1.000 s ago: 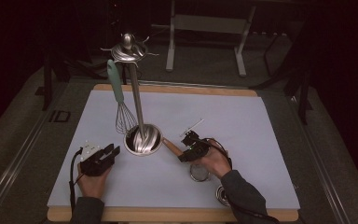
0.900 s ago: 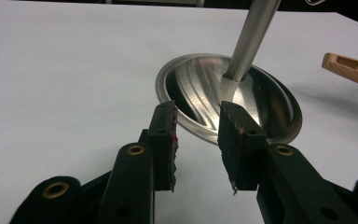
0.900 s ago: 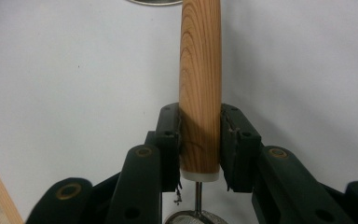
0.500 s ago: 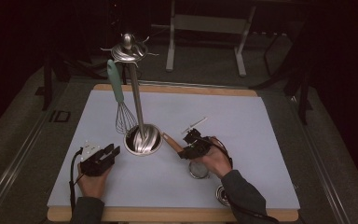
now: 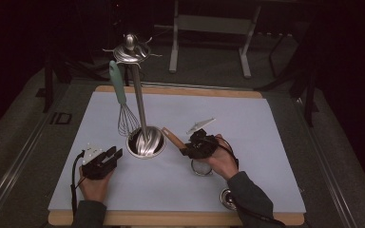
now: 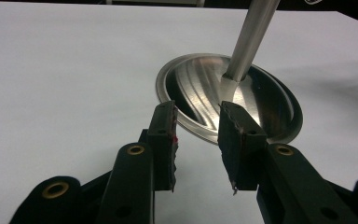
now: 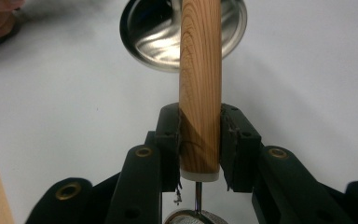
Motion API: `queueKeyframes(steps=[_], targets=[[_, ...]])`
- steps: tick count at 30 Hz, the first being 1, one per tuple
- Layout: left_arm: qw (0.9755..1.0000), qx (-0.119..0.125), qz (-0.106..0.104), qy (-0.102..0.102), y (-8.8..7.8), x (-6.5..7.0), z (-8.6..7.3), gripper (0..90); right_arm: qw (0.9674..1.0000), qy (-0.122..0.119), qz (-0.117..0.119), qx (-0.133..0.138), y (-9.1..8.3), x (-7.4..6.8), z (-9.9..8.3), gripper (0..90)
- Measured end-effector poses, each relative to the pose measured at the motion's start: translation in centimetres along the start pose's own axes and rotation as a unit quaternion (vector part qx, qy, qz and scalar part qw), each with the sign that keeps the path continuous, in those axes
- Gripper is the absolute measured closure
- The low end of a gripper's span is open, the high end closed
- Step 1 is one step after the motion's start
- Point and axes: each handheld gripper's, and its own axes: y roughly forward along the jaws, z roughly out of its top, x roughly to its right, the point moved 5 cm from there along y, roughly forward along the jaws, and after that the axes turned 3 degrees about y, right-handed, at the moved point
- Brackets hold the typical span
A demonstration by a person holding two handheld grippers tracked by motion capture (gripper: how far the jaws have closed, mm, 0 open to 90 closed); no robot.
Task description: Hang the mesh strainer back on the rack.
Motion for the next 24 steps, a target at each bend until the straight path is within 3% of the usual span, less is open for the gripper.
queueKeyframes(steps=[13,15,24], targets=[[1.0,0.0,0.002,0.002,0.0,0.1,0.0,67.4,0.9986,-0.035,-0.007,0.04,-1.6,0.4,0.9,70.7],[1.0,0.001,0.003,0.002,0.0,0.1,0.0,67.4,0.9972,-0.053,-0.011,0.051,-1.7,0.4,1.0,70.7],[1.0,0.002,0.001,0.004,0.0,0.2,0.0,67.9,0.9914,-0.088,-0.021,0.095,-2.4,0.7,1.5,70.7]])
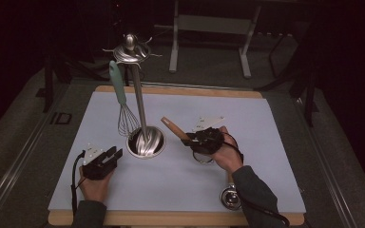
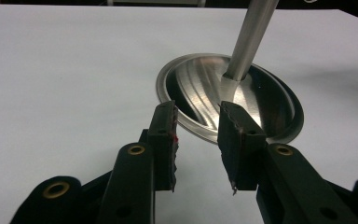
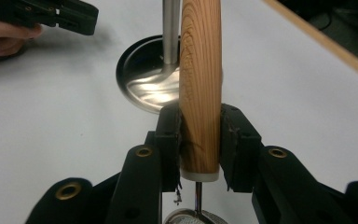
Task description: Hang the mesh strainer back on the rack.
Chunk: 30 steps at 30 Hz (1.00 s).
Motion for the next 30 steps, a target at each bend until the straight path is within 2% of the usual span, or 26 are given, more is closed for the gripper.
queueKeyframes(steps=[10,20,30], targets=[[1.0,0.0,-0.003,0.006,0.0,0.1,0.0,68.0,0.9983,-0.04,-0.028,0.032,-0.9,0.1,0.6,70.7],[0.9999,0.001,-0.006,0.01,0.0,0.2,0.0,67.8,0.9963,-0.042,-0.042,0.062,-1.5,0.2,1.2,70.7],[0.9999,0.0,-0.007,0.011,0.0,0.2,0.0,67.8,0.9953,-0.05,-0.038,0.075,-2.4,-0.2,2.2,70.7]])
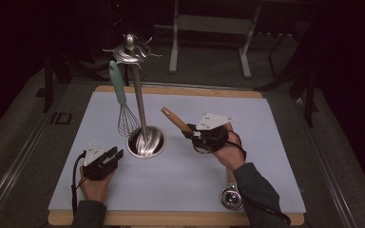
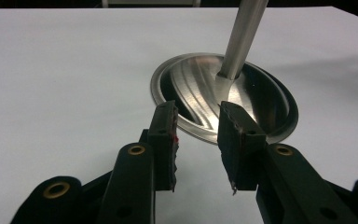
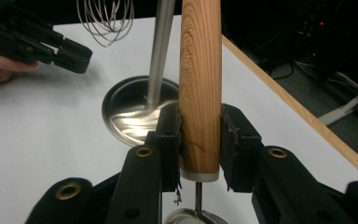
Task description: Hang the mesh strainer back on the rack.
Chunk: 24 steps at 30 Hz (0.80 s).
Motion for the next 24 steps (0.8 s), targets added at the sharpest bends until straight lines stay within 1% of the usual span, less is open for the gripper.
queueKeyframes(steps=[5,14,18,24], targets=[[1.0,0.001,-0.001,0.0,0.0,0.0,0.0,67.8,0.9999,-0.007,-0.001,0.009,-0.5,0.0,0.9,70.7],[1.0,0.0,-0.002,-0.001,0.0,0.0,0.0,67.7,0.9997,-0.016,-0.002,0.016,-1.2,-0.2,2.0,70.7],[1.0,0.0,-0.002,0.0,0.0,0.0,0.0,67.7,0.9995,-0.025,0.001,0.021,-1.5,-0.3,2.5,70.6],[1.0,0.0,-0.002,0.0,0.0,0.0,0.0,67.6,0.999,-0.026,0.009,0.037,-2.2,-0.6,3.5,70.6]])
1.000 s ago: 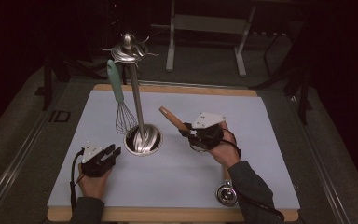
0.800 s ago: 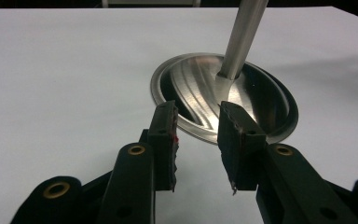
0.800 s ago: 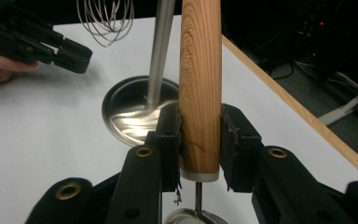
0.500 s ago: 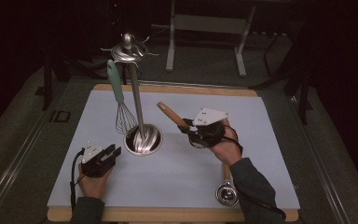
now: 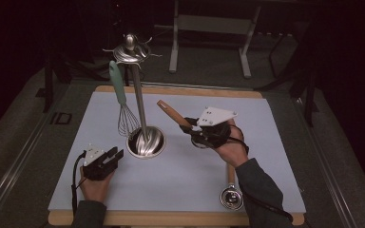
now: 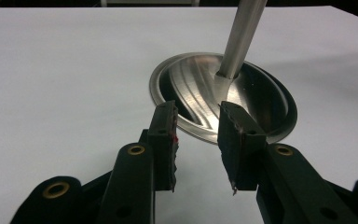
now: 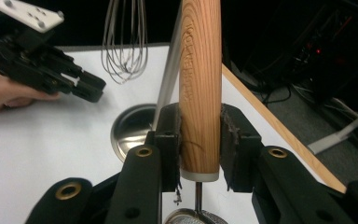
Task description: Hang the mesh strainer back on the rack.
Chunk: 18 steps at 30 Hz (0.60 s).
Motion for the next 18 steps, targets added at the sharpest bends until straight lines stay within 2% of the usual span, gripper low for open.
queueKeyframes(steps=[18], targets=[[1.0,-0.001,-0.001,0.001,0.0,0.0,0.0,67.6,0.9989,0.005,0.014,0.044,-1.3,0.1,2.5,70.6]])
